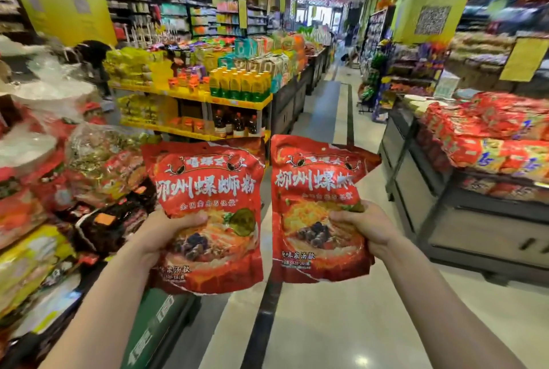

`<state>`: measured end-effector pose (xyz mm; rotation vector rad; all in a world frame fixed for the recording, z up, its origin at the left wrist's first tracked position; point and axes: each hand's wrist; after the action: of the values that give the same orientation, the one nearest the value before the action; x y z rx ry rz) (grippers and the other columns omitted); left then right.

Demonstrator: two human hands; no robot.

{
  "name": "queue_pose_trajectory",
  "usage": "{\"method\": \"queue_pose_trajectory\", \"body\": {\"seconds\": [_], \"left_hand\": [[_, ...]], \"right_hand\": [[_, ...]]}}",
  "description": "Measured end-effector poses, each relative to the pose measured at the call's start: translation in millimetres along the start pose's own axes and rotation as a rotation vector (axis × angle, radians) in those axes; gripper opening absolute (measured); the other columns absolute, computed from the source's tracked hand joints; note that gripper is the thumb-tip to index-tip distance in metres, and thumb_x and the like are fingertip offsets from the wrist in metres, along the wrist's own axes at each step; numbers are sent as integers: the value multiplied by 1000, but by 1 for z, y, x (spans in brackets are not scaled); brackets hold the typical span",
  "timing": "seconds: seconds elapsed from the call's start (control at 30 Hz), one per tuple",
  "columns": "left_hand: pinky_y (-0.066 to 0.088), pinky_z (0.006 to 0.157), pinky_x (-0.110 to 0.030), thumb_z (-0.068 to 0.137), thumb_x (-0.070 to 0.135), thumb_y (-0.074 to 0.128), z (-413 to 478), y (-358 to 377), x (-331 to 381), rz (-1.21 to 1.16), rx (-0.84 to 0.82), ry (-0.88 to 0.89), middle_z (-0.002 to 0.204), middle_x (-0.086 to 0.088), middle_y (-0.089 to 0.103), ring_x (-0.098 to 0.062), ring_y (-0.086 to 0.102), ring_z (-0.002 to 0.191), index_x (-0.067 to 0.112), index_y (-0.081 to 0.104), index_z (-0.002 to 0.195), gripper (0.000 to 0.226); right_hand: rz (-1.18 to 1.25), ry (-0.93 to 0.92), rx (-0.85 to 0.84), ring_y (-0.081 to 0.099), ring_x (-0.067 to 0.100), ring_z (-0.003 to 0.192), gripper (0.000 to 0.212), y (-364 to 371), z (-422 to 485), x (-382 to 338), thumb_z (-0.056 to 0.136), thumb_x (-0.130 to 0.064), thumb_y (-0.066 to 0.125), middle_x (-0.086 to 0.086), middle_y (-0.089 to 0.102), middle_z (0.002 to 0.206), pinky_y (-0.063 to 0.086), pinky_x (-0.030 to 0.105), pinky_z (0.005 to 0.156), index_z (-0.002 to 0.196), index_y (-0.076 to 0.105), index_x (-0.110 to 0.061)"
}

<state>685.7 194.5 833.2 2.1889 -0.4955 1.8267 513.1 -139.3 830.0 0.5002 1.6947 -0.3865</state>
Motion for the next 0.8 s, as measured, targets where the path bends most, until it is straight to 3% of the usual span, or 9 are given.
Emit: {"method": "queue_pose_trajectory", "body": {"seconds": [0.07, 0.13, 0.23, 0.4, 0.57, 0.7, 0.8], "left_hand": [[56, 83, -40, 3, 50, 97, 35, 1, 7, -9, -5, -11, 94, -4, 79, -29, 75, 88, 15, 68, 111, 117], [56, 89, -45, 8, 47, 99, 66, 5, 12, -8, -1, -27, 96, -7, 78, -33, 74, 91, 13, 68, 112, 114], [54, 94, -52, 29, 32, 101, 108, 15, 19, -18, 11, -47, 101, -11, 77, -36, 73, 93, 11, 66, 113, 93], [56, 83, -43, 46, 21, 94, 179, 36, 25, 15, 52, -80, 93, -10, 78, -34, 74, 87, 8, 67, 110, 71], [56, 91, -50, 28, 33, 100, 254, 64, 26, 1, 127, -144, 95, -11, 78, -35, 75, 88, 10, 67, 111, 93], [57, 89, -50, 33, 33, 102, 309, 93, 32, -25, 201, -166, 96, -10, 78, -34, 75, 88, 10, 64, 116, 94], [57, 88, -49, 37, 31, 101, 342, 113, 39, -60, 249, -181, 97, -11, 78, -33, 75, 88, 10, 63, 117, 92]], "right_hand": [[0, 7, 17, 74, 35, 89, 56, 4, 32, -5, 59, -10, 90, 14, 76, 98, 57, 51, 89, 110, 67, -4], [2, 18, 18, 74, 35, 90, 56, 6, 62, -8, 58, -12, 91, 14, 76, 98, 56, 53, 90, 109, 68, -4], [7, 35, 13, 74, 36, 88, 43, 7, 107, -13, 66, -6, 87, 15, 76, 97, 57, 52, 89, 105, 69, -5], [-4, 63, -20, 74, 34, 88, 45, -5, 196, -15, 67, -9, 87, 13, 76, 99, 58, 51, 87, 108, 68, -7], [-6, 73, -89, 75, 30, 83, 41, -19, 305, -19, 69, -9, 86, 10, 77, 95, 59, 43, 78, 106, 68, -10], [-9, 97, -166, 75, 29, 83, 42, -30, 395, -29, 69, -7, 85, 11, 77, 96, 59, 38, 72, 107, 68, -8], [-24, 126, -228, 75, 31, 85, 45, -34, 452, -40, 65, -6, 86, 13, 76, 98, 59, 40, 76, 107, 69, -7]]}}
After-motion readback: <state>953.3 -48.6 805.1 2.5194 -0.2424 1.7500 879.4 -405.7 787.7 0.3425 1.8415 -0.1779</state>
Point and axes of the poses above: each hand's wrist, its own z-axis towards the middle knuckle, its own y-axis out of the palm, x = y × z
